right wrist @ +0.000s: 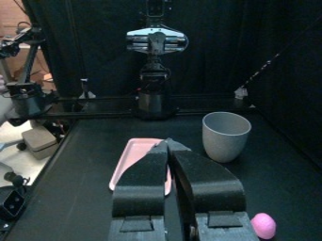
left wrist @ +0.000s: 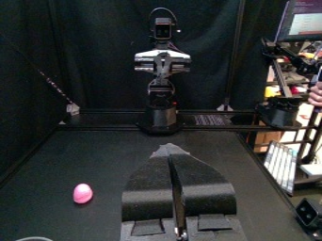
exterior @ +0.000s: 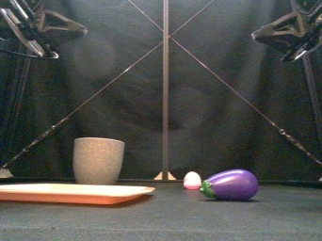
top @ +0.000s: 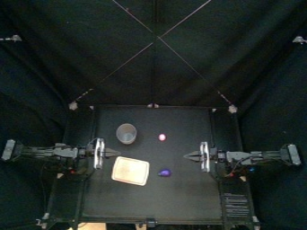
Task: Pick the eggplant then place it on the pink plate
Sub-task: Pick the eggplant
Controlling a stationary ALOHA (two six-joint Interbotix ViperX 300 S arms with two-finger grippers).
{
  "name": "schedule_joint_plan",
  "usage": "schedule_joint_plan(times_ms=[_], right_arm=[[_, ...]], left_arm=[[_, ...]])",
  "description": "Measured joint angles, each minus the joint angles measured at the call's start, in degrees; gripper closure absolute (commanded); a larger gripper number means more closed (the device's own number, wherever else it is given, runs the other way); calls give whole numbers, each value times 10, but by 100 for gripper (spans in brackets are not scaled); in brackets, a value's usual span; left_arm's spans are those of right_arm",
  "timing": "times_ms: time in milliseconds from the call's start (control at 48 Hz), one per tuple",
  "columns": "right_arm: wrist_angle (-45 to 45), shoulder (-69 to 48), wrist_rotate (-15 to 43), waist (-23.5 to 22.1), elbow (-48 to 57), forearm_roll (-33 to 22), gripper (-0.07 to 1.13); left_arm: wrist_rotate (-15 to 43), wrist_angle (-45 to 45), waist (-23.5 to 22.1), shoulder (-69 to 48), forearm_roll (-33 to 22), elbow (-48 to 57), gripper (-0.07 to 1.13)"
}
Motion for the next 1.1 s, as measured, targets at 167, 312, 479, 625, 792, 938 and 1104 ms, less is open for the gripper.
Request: schedule_joint_plan(times_ms=[167,312,479,625,792,938,1104], right_arm=[[0,20,2,1,-5,2,103],[0,85,14,24,-18,4,101],[0,193,16,75,-25,8,93],[-1,274,15,107,-42,44,74],[-1,359,18,112,-74,83,42],[0,425,18,112,-102,101,17],[10,479,18,105,-126,120,0]], left_arm=[[4,0,7,-4,13,1,109],[3,0,7,-4,15,1,108],[4,0,8,-5,21,4,108],[4,2,8,-6,31,8,108],[4,7,8,-6,33,8,108],[4,10,8,-7,33,8,108],[4,16,8,-8,33,8,108]])
